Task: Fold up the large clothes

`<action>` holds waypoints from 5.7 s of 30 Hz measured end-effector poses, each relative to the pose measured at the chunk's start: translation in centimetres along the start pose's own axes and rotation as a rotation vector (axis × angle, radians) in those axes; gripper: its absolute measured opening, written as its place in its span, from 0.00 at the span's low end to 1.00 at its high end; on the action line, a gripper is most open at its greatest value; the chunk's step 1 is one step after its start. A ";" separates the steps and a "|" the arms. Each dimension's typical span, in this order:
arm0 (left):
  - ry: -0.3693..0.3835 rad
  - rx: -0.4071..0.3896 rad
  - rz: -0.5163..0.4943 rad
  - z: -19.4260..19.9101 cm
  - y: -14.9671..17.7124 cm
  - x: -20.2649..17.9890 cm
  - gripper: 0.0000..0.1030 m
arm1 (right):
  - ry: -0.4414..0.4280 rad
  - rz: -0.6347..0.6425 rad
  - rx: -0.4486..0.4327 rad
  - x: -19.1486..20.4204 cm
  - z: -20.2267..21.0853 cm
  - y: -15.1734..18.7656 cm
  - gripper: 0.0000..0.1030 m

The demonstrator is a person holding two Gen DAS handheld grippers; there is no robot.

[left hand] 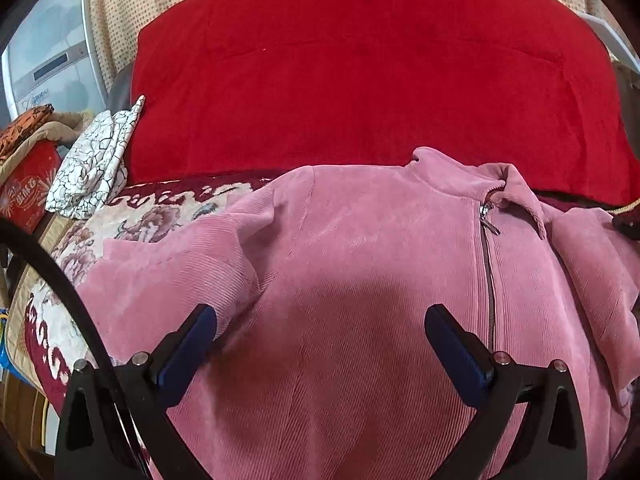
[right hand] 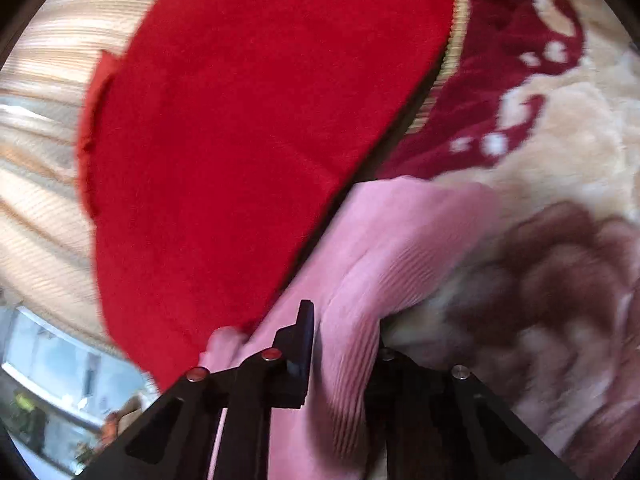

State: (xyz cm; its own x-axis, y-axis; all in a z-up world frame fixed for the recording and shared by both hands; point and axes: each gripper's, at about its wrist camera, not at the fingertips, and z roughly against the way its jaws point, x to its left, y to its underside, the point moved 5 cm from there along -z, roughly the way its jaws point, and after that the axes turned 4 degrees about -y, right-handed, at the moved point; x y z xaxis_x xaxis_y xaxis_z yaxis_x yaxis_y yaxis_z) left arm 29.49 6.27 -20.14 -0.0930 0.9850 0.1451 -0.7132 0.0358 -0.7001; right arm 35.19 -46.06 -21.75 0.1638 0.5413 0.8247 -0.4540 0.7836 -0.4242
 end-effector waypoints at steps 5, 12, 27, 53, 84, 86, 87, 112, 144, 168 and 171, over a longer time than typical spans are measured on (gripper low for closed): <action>0.002 -0.035 0.034 1.0 -0.5 1.3 1.00 | -0.212 0.081 0.038 7.0 1.0 2.3 0.14; -0.030 -0.048 0.117 1.6 -0.7 5.3 1.00 | -0.431 0.205 0.161 17.4 1.2 11.2 0.14; -0.021 0.014 0.321 0.3 0.4 13.6 1.00 | -0.476 0.216 0.434 22.1 -3.1 24.4 0.92; 0.306 0.115 0.041 -0.7 0.8 -3.5 0.93 | 0.021 0.252 0.437 10.9 -1.4 18.8 0.35; 0.354 -0.029 0.110 1.1 -0.7 7.6 0.47 | 0.002 0.534 0.469 14.3 -0.3 23.5 0.37; 0.281 -0.074 0.176 1.6 -0.9 11.1 0.71 | -0.010 0.531 0.463 14.5 -0.2 23.6 0.37; 0.257 -0.086 0.207 1.4 -1.1 12.5 0.75 | -0.015 0.538 0.463 14.8 -0.1 23.9 0.37; 0.316 0.159 1.040 -10.0 5.2 29.9 0.71 | -0.086 0.585 0.466 16.7 -1.2 26.1 0.37; 0.827 -0.203 0.081 6.6 -8.0 1.3 0.78 | -0.105 0.280 0.219 11.5 3.0 14.8 0.73; 0.345 0.070 0.096 -2.7 -2.5 5.2 0.79 | -0.032 0.760 0.049 20.0 3.0 18.8 0.16; 0.260 0.102 -0.003 -3.4 -1.8 3.5 0.79 | 0.067 0.717 0.005 18.3 4.0 17.0 0.16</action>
State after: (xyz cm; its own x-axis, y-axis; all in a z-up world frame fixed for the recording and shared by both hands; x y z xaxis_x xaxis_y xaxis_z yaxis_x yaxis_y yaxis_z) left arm 32.82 10.21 -20.80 0.0811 0.9956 -0.0460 -0.7808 0.0348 -0.6238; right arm 26.96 -24.08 -12.38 -0.1224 0.9398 0.3192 -0.4744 0.2271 -0.8505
